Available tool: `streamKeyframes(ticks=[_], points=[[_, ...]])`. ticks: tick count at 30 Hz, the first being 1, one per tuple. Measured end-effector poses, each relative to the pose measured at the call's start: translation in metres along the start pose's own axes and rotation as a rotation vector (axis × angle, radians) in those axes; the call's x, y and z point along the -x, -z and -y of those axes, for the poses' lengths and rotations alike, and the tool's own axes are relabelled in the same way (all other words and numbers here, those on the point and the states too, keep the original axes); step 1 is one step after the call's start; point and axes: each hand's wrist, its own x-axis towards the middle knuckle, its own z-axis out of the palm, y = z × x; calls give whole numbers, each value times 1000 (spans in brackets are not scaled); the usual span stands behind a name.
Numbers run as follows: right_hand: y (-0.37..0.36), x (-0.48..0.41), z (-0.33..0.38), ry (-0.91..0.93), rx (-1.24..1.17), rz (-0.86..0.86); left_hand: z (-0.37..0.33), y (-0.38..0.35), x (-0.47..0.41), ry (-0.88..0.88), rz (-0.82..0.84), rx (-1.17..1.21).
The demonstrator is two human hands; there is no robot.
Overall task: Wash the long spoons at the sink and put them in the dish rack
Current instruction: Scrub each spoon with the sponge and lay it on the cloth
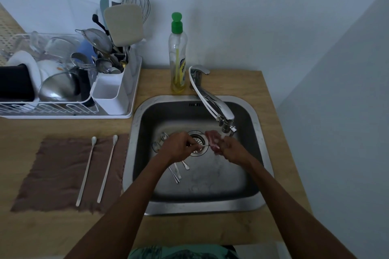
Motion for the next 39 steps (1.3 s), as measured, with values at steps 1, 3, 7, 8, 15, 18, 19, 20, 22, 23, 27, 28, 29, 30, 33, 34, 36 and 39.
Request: streamKeyframes(ticks=[1,3,7,8,15,18,19,20,22,23,27,28,29,30,33,34,36,39], points=[[-4,-2,-3,-9,-41,-54,-1,-1,0,4,-9,-6],[-9,-2,-7,-20,-127,-85,-1,-1,-1,15,-16,-15],[-7,-2,-9,-27,-206,-19,-2,0,7,27,2,-1],[-5,-2,-8,-20,-199,-28,-2,0,8,30,3,11],[-11,-10,-15,21,-54,-198,-1,-7,3,74,-34,29],[-21,-9,-10,-9,-180,-325,-4,-11,1,85,-38,60],[-25,-9,-10,-15,-201,-369,-5,-12,0,83,-39,63],[-29,-10,-12,-26,-178,-403,-6,-12,0,83,-41,57],[-27,-10,-15,-70,-172,-334,-4,-10,0,92,-43,22],[-22,-9,-13,-77,-201,-247,-2,-7,1,96,-37,9],[-5,-4,-10,29,-62,-5,2,-1,4,58,12,28],[-3,-3,-10,41,-68,-22,1,-2,4,55,13,33],[-3,-4,-10,37,-83,-48,0,-3,2,49,14,37],[-4,-5,-13,26,-105,-69,-1,-3,1,41,23,40],[-4,-6,-16,-24,-60,-90,0,1,2,23,86,53],[-4,-7,-16,-24,-34,-91,1,2,3,22,98,52],[-5,-9,-15,-50,-19,-131,1,1,3,38,99,77],[-12,-7,-11,-89,-144,-266,-2,-5,2,98,52,141]])
